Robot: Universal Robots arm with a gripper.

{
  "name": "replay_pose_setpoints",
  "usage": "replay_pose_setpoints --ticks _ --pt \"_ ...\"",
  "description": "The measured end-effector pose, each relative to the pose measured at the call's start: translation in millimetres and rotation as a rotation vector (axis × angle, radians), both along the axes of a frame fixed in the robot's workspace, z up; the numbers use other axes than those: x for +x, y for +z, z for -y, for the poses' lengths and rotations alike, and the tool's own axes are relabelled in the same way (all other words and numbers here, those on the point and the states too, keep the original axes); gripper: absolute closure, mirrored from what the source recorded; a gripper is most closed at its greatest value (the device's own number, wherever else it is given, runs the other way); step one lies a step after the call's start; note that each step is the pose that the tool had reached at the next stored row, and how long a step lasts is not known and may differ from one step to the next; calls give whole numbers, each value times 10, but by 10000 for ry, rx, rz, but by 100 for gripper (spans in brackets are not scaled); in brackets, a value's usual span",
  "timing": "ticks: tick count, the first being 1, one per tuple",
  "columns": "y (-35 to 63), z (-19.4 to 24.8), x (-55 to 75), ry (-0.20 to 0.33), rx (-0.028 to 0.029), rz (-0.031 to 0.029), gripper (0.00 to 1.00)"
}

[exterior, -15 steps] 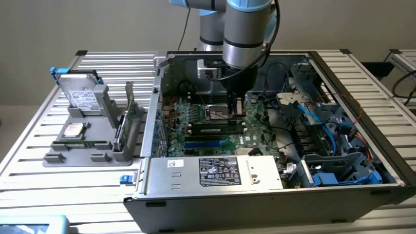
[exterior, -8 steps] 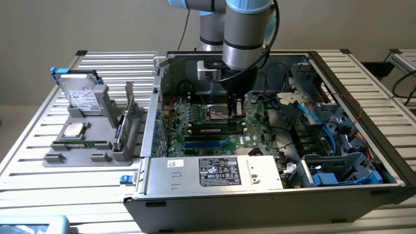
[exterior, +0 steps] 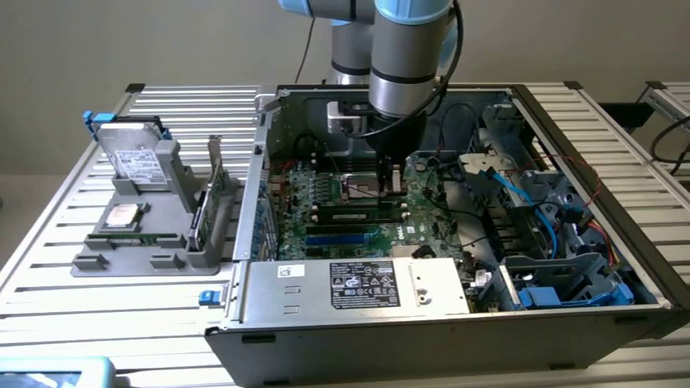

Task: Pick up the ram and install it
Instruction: 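Press down the ram until it locks into place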

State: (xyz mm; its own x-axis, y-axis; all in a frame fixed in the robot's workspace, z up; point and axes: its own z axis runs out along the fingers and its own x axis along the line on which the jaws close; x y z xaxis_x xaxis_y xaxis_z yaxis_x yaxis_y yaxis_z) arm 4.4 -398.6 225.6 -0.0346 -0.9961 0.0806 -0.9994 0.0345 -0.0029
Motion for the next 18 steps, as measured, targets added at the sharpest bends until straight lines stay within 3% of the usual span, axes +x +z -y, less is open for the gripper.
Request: replay_pose_setpoints --ticks 4,12,18 --pt "58 -1 -26 -10 4 1 89" --pt "103 0 -241 -13 0 16 89" --pt "114 0 -451 -12 -13 126 89"
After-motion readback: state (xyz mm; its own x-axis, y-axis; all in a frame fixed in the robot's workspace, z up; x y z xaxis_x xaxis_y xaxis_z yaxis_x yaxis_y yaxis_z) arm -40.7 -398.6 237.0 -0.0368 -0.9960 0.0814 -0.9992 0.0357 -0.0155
